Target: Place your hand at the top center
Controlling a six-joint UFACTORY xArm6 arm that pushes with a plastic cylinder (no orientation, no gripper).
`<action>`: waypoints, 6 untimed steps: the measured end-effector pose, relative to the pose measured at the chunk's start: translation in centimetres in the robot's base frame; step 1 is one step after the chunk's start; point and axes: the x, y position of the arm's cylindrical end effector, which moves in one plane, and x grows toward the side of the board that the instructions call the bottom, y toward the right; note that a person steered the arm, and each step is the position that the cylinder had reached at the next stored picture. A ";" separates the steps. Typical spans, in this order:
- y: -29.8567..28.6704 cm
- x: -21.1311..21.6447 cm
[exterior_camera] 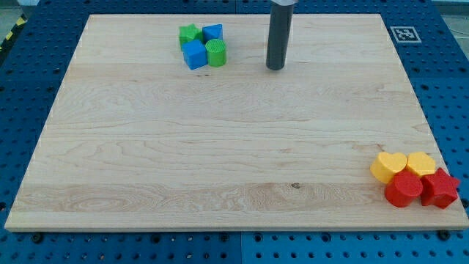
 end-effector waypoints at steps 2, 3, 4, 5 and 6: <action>0.3 -8.6; -2.8 -11.5; -5.2 -13.2; 2.2 -11.6; 10.8 -5.9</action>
